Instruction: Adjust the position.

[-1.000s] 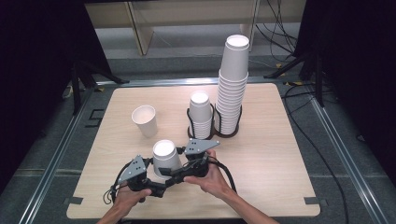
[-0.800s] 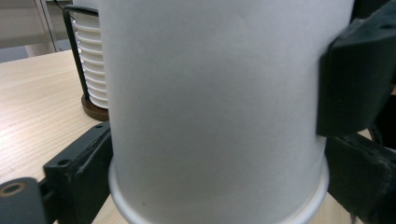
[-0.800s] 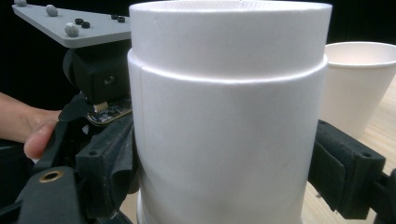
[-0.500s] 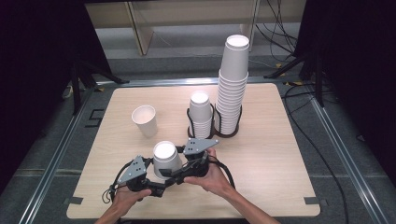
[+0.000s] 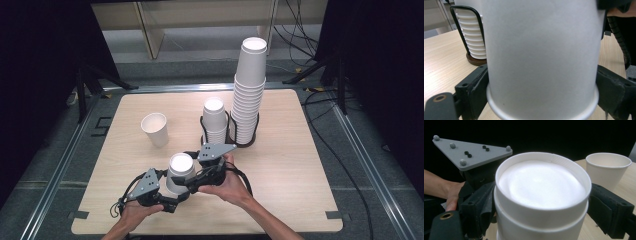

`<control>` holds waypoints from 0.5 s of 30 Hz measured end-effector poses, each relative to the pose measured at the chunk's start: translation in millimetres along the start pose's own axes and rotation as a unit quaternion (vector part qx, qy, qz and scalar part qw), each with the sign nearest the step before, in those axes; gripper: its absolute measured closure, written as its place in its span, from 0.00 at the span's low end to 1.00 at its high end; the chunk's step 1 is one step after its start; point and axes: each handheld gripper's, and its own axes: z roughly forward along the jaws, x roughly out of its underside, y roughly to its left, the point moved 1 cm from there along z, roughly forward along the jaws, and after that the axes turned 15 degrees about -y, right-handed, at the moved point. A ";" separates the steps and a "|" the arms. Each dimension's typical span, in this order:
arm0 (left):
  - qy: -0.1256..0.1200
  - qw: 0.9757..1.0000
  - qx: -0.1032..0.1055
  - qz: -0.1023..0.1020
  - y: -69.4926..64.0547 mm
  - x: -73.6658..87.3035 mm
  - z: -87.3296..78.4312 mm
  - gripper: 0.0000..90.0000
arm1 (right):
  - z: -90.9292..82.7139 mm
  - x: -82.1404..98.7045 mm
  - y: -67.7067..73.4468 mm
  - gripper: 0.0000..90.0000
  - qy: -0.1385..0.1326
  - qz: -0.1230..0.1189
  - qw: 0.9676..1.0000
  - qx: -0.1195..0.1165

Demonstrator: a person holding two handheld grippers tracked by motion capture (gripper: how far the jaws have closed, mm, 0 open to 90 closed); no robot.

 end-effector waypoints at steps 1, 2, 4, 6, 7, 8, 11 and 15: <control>0.000 1.000 0.000 0.000 0.0 0.0 0.0 0.12 | 1.0 -1.1 -1.7 0.17 -0.003 -0.014 1.000 -0.004; 0.000 1.000 0.000 0.001 0.0 -0.1 -0.1 0.12 | 1.0 -1.1 -1.7 0.17 -0.003 -0.014 1.000 -0.004; -0.011 1.000 0.002 0.000 0.4 0.7 1.1 0.12 | 1.6 -3.4 -0.7 0.17 0.004 -0.012 1.000 -0.005; -0.009 1.000 0.000 0.001 0.5 0.3 0.6 0.12 | 2.9 -9.5 -0.3 0.17 0.006 -0.024 1.000 -0.002; -0.009 1.000 0.001 0.002 0.5 0.4 0.7 0.12 | 2.9 -9.5 -0.3 0.17 0.006 -0.024 1.000 -0.002; -0.009 1.000 0.002 0.006 0.5 0.6 1.0 0.12 | 4.0 -11.3 -0.4 0.17 0.004 -0.027 1.000 -0.001; 0.001 1.000 0.001 0.010 -0.8 0.2 0.3 0.12 | 5.4 -17.0 -1.1 0.17 0.005 -0.026 1.000 0.001; 0.009 1.000 0.004 0.025 -0.7 -0.5 -0.3 0.12 | 4.0 -25.8 -1.9 0.17 0.003 -0.014 1.000 -0.002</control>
